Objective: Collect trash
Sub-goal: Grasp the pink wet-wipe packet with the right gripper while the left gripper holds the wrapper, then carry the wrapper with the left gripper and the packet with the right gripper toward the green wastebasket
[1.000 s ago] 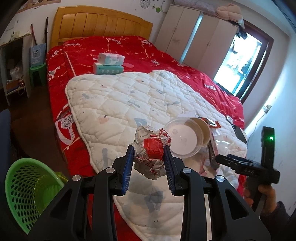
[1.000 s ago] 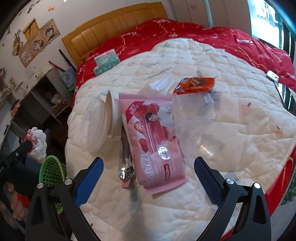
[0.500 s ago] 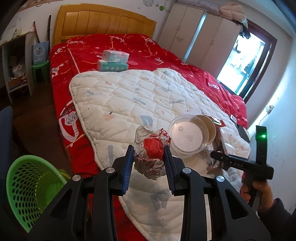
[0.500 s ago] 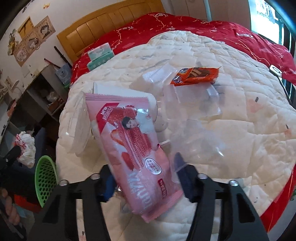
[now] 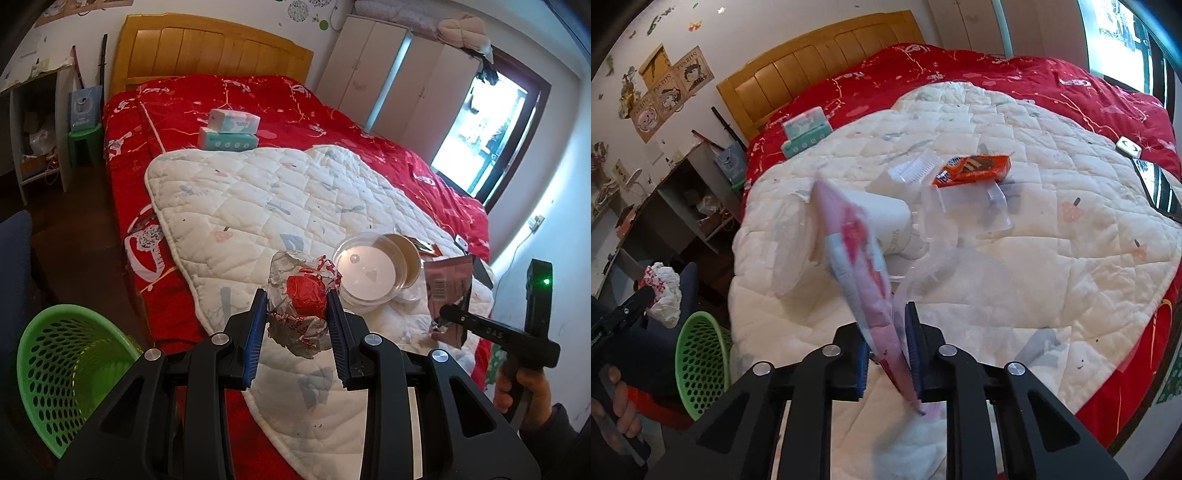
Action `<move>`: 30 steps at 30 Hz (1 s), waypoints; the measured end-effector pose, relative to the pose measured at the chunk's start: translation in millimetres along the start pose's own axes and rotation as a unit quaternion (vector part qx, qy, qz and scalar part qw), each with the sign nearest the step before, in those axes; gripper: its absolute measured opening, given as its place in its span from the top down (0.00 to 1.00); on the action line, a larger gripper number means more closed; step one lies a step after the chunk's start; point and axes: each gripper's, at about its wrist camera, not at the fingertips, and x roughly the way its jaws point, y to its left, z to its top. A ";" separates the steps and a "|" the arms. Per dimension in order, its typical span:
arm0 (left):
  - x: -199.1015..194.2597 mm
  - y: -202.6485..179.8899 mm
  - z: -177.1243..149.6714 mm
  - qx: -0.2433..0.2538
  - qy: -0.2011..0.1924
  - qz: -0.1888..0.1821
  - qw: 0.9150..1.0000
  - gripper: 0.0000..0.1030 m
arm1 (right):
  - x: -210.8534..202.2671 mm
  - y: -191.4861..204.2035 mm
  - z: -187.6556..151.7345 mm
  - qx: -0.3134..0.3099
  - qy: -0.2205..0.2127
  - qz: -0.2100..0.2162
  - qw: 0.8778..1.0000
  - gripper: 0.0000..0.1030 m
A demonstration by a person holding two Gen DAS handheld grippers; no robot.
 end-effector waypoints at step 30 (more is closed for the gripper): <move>-60.5 99.6 -27.9 -0.085 -0.016 0.088 0.992 0.69 | -33.5 136.1 -12.9 -0.092 -0.016 0.146 0.985 0.94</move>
